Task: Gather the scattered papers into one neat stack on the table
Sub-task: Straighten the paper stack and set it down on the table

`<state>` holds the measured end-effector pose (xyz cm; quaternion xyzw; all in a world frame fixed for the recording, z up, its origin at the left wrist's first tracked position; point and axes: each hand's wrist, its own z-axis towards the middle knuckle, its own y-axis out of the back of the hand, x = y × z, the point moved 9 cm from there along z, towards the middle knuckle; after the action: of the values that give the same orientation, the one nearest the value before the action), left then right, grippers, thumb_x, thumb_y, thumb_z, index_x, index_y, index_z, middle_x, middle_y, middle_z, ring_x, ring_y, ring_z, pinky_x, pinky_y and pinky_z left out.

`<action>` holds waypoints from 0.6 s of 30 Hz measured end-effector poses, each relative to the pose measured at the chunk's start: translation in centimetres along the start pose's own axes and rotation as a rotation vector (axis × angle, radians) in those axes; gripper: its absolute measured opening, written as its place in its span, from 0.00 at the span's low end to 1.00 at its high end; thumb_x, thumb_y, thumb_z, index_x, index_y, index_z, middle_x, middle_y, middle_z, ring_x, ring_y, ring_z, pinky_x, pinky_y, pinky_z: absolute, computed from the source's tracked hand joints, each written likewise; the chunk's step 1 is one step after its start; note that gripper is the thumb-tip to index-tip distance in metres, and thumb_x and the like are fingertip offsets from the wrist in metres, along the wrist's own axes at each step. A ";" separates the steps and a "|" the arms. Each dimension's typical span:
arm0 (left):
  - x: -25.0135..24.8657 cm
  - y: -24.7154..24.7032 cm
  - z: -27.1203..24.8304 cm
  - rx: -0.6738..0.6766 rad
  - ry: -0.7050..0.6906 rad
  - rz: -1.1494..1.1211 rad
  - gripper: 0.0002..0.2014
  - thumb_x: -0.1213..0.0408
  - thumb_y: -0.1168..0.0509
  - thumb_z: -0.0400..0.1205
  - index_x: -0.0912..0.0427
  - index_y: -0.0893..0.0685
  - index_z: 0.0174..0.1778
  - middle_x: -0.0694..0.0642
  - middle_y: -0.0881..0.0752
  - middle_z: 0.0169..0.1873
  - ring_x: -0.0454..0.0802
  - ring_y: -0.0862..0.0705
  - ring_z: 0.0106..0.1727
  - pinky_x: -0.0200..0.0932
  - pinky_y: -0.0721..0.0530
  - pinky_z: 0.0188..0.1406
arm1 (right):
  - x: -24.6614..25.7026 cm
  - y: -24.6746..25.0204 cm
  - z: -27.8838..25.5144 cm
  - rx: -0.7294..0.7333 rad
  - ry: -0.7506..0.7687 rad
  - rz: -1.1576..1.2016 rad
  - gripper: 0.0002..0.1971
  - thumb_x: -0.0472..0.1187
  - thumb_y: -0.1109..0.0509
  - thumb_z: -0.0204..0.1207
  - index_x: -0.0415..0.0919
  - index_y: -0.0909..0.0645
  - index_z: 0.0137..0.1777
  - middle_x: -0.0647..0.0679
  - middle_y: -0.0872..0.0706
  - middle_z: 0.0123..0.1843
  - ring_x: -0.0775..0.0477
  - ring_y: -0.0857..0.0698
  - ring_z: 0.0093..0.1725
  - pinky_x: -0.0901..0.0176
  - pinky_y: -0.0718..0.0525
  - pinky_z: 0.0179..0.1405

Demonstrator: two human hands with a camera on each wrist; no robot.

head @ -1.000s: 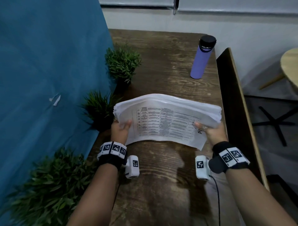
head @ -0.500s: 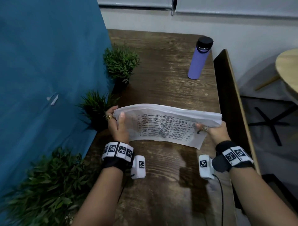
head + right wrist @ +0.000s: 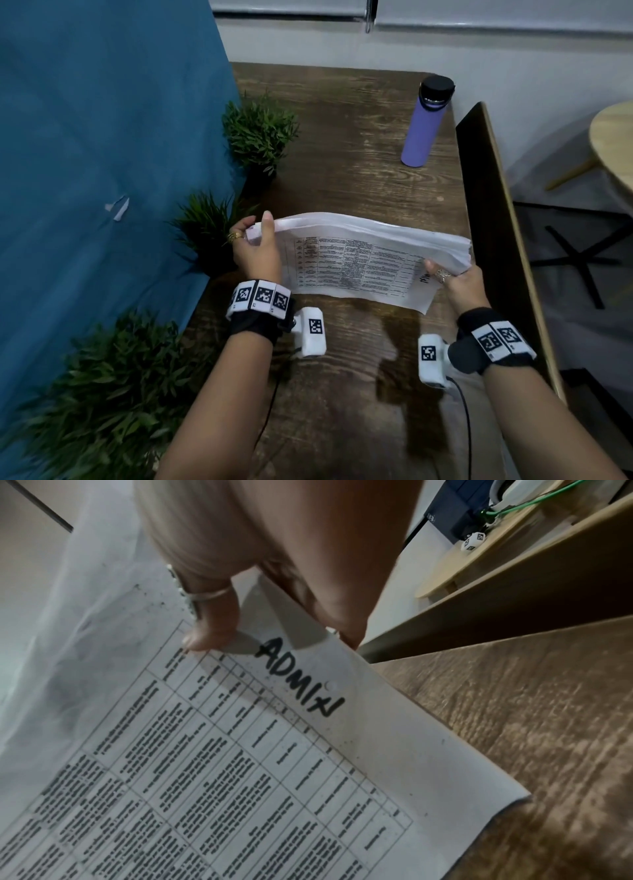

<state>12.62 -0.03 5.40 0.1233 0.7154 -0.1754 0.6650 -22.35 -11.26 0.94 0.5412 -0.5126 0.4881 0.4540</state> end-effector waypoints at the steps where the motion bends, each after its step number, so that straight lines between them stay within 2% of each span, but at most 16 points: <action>1: -0.2 -0.1 0.1 0.003 -0.018 0.002 0.07 0.60 0.34 0.80 0.55 0.24 0.50 0.50 0.19 0.46 0.41 0.20 0.43 0.22 0.21 0.41 | 0.1 0.2 -0.1 -0.014 0.003 0.004 0.13 0.26 0.28 0.70 0.43 0.19 0.48 0.67 0.11 0.32 0.71 0.13 0.35 0.78 0.18 0.32; 3: -0.4 -0.1 0.4 0.019 -0.059 0.015 0.03 0.65 0.38 0.82 0.57 0.25 0.50 0.46 0.21 0.41 0.37 0.22 0.41 0.18 0.24 0.36 | 0.3 0.6 -0.3 -0.042 0.016 0.031 0.18 0.26 0.27 0.69 0.36 0.21 0.58 0.63 0.09 0.35 0.69 0.13 0.38 0.77 0.17 0.36; 5: -0.4 0.1 0.6 0.043 -0.078 0.029 0.02 0.66 0.39 0.83 0.57 0.25 0.49 0.44 0.22 0.39 0.36 0.23 0.40 0.18 0.25 0.36 | 0.9 1.0 -0.5 -0.057 0.043 0.078 0.21 0.29 0.28 0.71 0.35 0.24 0.64 0.60 0.10 0.39 0.69 0.13 0.40 0.74 0.16 0.40; 6: -0.2 0.2 0.6 0.058 -0.077 0.032 0.01 0.65 0.39 0.83 0.57 0.24 0.49 0.45 0.21 0.39 0.38 0.22 0.41 0.20 0.24 0.38 | 1.3 0.9 -0.7 -0.055 0.062 0.098 0.21 0.36 0.27 0.72 0.37 0.25 0.65 0.59 0.10 0.41 0.68 0.13 0.41 0.72 0.16 0.42; 7: -0.1 0.2 0.7 0.075 -0.071 0.032 0.01 0.64 0.38 0.82 0.55 0.23 0.48 0.46 0.20 0.40 0.40 0.21 0.42 0.23 0.23 0.41 | 1.6 0.7 -1.1 -0.059 0.072 0.127 0.25 0.47 0.25 0.70 0.40 0.26 0.65 0.57 0.11 0.44 0.68 0.13 0.41 0.71 0.16 0.42; 9: 0.1 0.2 0.5 0.091 -0.047 0.049 0.04 0.60 0.34 0.80 0.54 0.22 0.47 0.47 0.18 0.43 0.41 0.20 0.43 0.28 0.21 0.44 | 2.3 0.0 -1.9 -0.071 0.078 0.122 0.41 0.69 0.26 0.56 0.45 0.28 0.64 0.54 0.15 0.49 0.65 0.14 0.43 0.71 0.16 0.41; 10: 0.1 0.1 0.5 0.089 -0.038 0.053 0.05 0.59 0.33 0.79 0.53 0.22 0.45 0.46 0.18 0.42 0.38 0.20 0.42 0.25 0.21 0.41 | 2.4 -0.4 -2.3 -0.068 0.082 0.119 0.45 0.73 0.28 0.52 0.46 0.29 0.65 0.52 0.16 0.51 0.61 0.15 0.45 0.69 0.16 0.42; 13: 0.1 -0.2 0.4 0.093 -0.012 0.023 0.05 0.63 0.32 0.79 0.51 0.23 0.44 0.45 0.19 0.40 0.36 0.21 0.39 0.18 0.23 0.32 | 2.4 -1.1 -3.2 -0.158 0.082 0.135 0.37 0.68 0.34 0.61 0.47 0.31 0.65 0.43 0.19 0.56 0.48 0.18 0.51 0.59 0.17 0.48; 15: -0.1 -0.2 0.3 0.095 -0.026 0.020 0.07 0.67 0.34 0.79 0.54 0.25 0.49 0.45 0.21 0.40 0.35 0.21 0.40 0.18 0.23 0.34 | 2.6 -1.0 -3.3 -0.262 0.102 0.117 0.33 0.65 0.36 0.65 0.42 0.31 0.63 0.41 0.20 0.55 0.47 0.19 0.49 0.65 0.17 0.44; 18: -0.3 -0.1 0.3 0.115 -0.066 0.040 0.08 0.69 0.37 0.80 0.55 0.26 0.52 0.47 0.21 0.43 0.35 0.22 0.41 0.23 0.22 0.39 | 2.5 -0.7 -3.4 -0.390 0.089 0.126 0.33 0.69 0.31 0.62 0.44 0.28 0.56 0.45 0.18 0.50 0.49 0.18 0.46 0.63 0.19 0.44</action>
<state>12.92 -0.20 5.68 0.1697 0.6793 -0.2071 0.6833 -21.89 -8.09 3.78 0.3880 -0.6097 0.4305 0.5408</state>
